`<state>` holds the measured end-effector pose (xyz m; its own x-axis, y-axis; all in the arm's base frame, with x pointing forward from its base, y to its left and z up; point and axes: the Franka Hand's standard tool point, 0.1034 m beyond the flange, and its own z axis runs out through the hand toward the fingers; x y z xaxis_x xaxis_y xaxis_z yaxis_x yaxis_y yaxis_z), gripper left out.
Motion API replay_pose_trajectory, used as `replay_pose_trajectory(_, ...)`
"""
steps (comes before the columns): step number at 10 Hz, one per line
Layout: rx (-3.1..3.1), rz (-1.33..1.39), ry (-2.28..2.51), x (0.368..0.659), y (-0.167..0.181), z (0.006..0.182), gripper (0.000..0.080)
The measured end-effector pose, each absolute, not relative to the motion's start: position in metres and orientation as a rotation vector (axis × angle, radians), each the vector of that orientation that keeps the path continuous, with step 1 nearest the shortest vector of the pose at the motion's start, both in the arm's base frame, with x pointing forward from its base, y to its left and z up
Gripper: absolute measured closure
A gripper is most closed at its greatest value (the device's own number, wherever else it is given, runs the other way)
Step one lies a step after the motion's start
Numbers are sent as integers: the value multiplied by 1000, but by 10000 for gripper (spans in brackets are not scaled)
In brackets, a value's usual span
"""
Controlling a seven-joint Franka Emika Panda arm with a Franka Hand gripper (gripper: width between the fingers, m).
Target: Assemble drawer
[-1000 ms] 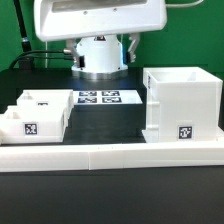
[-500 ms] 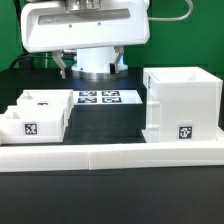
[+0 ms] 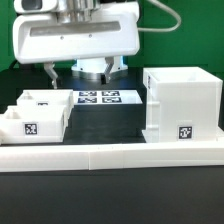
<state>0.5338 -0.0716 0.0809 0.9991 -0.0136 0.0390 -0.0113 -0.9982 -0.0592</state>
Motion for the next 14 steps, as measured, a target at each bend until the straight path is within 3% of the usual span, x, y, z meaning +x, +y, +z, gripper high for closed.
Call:
replay_pose_trajectory(9,-3125,-54,-4,515,-95,14,150)
replay_pose_trajectory(14,-3130,-51,-8,510,-98,7,176)
